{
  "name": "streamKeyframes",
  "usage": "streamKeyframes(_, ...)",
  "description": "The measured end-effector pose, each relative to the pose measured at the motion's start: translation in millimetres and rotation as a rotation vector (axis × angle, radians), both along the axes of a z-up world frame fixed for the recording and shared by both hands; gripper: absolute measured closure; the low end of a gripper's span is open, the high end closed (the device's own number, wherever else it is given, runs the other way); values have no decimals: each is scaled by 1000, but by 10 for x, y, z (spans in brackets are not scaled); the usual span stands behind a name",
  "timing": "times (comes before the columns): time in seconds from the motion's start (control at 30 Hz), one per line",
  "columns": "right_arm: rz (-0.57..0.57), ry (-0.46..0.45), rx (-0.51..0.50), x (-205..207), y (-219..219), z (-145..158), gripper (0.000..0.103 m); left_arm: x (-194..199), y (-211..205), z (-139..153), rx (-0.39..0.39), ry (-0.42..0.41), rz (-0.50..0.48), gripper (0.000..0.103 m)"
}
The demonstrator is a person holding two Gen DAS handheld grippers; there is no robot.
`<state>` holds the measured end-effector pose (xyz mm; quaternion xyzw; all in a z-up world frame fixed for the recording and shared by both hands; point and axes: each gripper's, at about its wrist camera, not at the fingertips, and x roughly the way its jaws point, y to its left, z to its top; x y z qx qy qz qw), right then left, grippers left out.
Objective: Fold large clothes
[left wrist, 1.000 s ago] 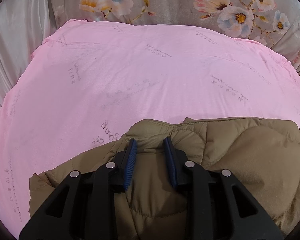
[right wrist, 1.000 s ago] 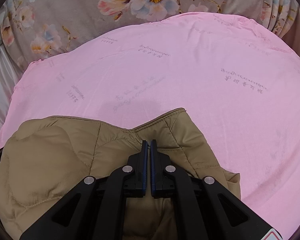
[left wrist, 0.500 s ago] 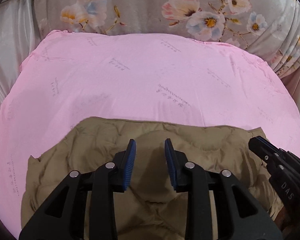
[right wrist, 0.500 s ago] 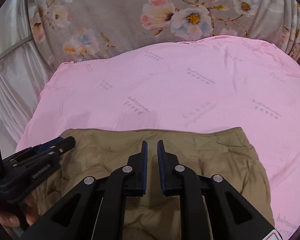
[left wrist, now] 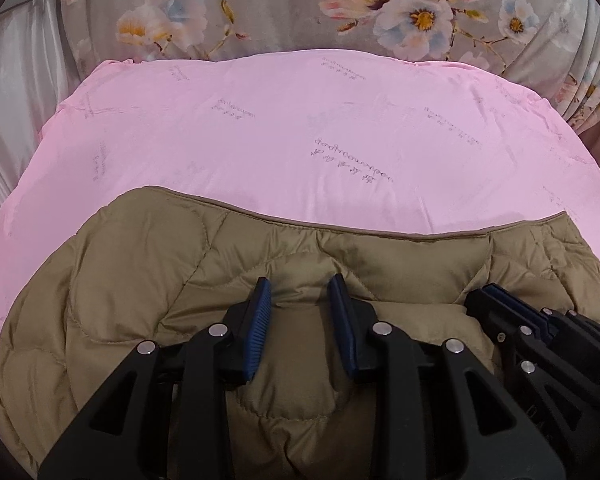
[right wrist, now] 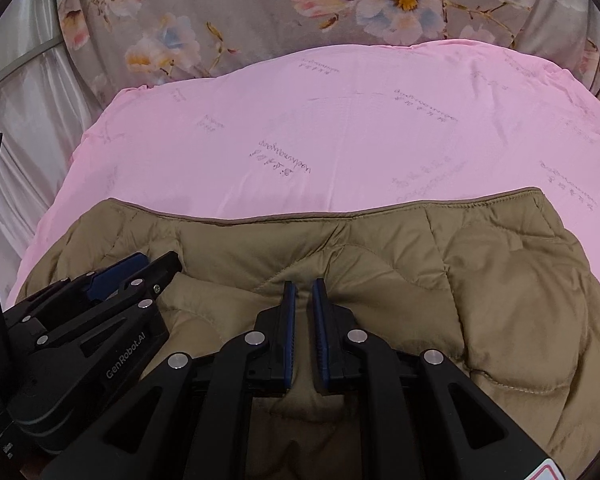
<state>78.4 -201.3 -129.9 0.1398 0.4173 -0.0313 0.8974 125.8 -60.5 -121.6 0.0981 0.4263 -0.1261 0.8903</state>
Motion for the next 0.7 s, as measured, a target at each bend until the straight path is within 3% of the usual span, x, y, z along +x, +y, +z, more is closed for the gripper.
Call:
streamKeyframes(0.27, 2, -8, -25, 10, 30, -55, 92, -49, -44, -67, 31, -43, 0, 73)
streamKeyframes(0.7, -1, -39, 16, 0, -25, -88, 92, -55, -31, -106, 7, -51, 6, 73)
